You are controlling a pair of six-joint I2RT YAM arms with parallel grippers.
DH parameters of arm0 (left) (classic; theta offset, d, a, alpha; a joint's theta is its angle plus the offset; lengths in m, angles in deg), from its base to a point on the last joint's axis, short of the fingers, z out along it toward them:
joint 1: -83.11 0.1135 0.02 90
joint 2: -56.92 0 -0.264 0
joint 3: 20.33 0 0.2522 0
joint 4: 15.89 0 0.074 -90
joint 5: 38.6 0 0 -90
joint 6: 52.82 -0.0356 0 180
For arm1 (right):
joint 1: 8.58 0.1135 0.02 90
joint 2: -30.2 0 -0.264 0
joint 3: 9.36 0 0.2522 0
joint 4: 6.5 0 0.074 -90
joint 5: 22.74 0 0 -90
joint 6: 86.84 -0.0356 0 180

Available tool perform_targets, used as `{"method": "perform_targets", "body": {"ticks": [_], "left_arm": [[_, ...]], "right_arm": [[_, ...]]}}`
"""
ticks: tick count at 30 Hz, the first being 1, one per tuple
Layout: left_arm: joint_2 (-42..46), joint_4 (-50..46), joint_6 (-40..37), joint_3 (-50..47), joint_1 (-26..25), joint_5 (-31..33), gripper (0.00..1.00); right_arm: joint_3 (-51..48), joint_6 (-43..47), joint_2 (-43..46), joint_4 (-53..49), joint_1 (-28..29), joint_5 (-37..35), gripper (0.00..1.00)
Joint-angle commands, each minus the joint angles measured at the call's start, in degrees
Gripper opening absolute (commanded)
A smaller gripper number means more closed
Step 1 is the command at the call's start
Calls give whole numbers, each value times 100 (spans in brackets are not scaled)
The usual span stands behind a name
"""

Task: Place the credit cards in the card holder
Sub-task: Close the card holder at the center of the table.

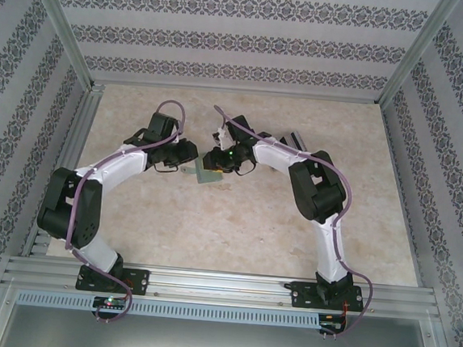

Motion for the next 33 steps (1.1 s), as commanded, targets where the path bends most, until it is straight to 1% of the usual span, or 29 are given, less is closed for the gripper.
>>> {"method": "perform_targets", "body": {"ticks": [1,5,9,12,15,21,24,27,29,33], "left_arm": [[-266,-243,-19,458,13,-53,26],[-931,-294,-69,991,31,-291,25],[-1572,-374,-97,1464,26,-479,25],[-1843,-333,-11,1613,23,-716,25],[-1920,-332,51,1579,19,-908,25],[-1912,-672,-47,1360,106,-746,24],[-1878,-803,-44,1246,227,-688,24],[-1718,-909,-49,1122,338,-487,24],[-1657,-1031,-98,1121,382,-367,23],[-1670,-1190,-155,1156,435,-252,23]], "right_arm": [[171,403,-135,-670,109,-416,35],[225,534,-124,-795,181,-426,34],[177,475,-16,-686,188,-367,34],[229,468,19,-758,179,-409,34],[279,445,30,-806,168,-388,34],[274,378,240,-778,97,-178,34],[179,430,543,-825,35,-56,34],[-68,440,898,-833,30,125,35],[-332,342,1093,-702,47,367,35],[-791,81,1187,-447,148,747,35]]}}
